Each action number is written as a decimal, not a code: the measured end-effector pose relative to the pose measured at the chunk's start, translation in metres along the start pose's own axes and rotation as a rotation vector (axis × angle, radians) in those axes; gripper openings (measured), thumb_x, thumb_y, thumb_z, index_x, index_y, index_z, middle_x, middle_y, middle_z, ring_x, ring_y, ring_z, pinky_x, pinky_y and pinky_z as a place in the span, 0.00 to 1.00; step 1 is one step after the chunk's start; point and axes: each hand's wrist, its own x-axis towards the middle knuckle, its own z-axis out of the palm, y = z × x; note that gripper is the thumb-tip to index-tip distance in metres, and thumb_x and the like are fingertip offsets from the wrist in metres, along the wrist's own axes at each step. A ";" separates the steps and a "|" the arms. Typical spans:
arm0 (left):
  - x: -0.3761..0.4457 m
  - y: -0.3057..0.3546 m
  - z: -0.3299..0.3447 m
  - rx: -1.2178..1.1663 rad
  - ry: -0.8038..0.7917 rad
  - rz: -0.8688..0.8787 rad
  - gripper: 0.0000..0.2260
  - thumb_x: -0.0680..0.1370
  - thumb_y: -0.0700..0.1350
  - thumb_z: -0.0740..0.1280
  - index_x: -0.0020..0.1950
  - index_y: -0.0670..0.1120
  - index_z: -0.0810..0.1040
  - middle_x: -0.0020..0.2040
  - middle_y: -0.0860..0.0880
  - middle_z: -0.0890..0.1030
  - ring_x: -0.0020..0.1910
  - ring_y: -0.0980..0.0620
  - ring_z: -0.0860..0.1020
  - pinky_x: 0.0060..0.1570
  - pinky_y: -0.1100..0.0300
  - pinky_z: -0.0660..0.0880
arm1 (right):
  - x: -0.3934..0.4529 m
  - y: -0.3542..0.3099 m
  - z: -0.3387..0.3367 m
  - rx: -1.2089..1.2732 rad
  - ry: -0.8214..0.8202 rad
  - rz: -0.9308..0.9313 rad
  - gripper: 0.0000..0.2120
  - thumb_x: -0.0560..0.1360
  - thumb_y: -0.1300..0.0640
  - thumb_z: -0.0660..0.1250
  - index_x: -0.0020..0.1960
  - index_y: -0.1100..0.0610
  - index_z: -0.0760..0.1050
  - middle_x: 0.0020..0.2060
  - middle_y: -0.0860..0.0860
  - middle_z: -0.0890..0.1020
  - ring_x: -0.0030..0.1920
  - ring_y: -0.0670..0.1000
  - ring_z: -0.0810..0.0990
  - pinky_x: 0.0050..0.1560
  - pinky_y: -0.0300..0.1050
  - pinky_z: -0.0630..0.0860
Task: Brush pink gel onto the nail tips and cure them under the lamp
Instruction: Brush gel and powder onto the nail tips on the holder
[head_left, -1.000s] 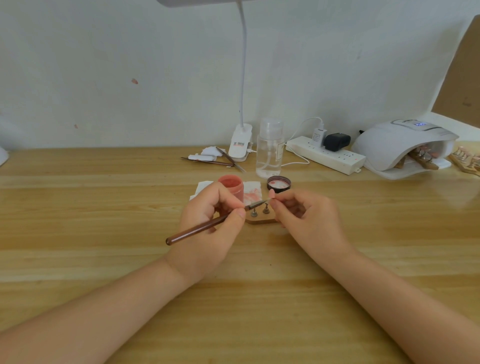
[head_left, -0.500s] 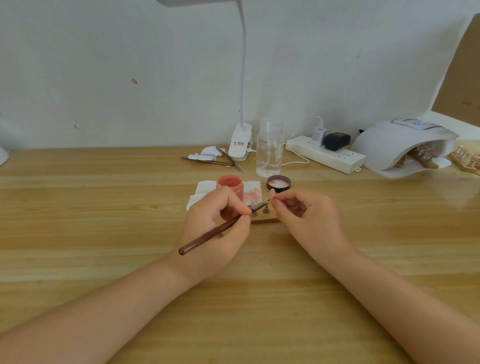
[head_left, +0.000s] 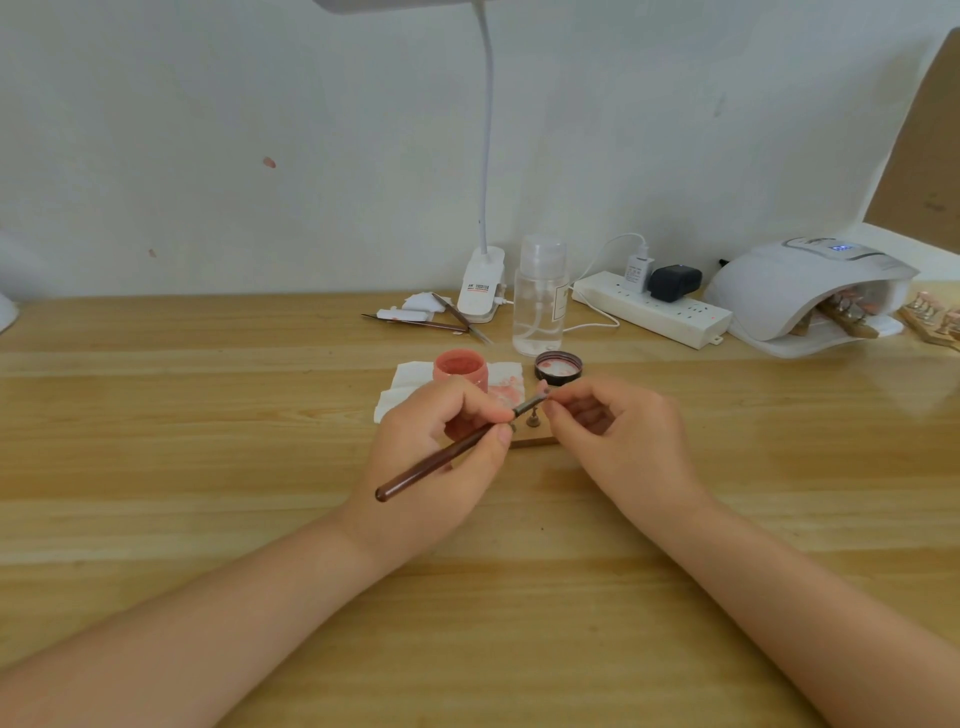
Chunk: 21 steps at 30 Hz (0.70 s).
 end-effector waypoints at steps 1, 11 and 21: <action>0.000 0.001 -0.001 -0.003 -0.002 -0.004 0.05 0.71 0.38 0.67 0.41 0.47 0.77 0.35 0.58 0.77 0.37 0.63 0.75 0.40 0.73 0.69 | 0.000 0.000 0.000 -0.005 -0.003 -0.001 0.03 0.72 0.60 0.71 0.43 0.55 0.83 0.33 0.45 0.82 0.35 0.43 0.78 0.37 0.29 0.73; 0.001 0.001 0.001 -0.005 0.044 0.004 0.11 0.73 0.35 0.68 0.45 0.52 0.77 0.42 0.63 0.81 0.49 0.68 0.78 0.47 0.76 0.70 | 0.000 -0.001 -0.001 -0.016 0.002 -0.003 0.04 0.72 0.61 0.71 0.43 0.53 0.82 0.34 0.44 0.83 0.36 0.42 0.79 0.37 0.30 0.74; 0.000 0.002 -0.002 -0.046 0.032 0.012 0.03 0.71 0.42 0.66 0.40 0.50 0.74 0.38 0.59 0.77 0.37 0.64 0.75 0.40 0.75 0.68 | 0.000 -0.001 -0.001 -0.004 0.000 0.014 0.03 0.72 0.60 0.71 0.44 0.55 0.83 0.34 0.46 0.83 0.36 0.43 0.79 0.37 0.30 0.73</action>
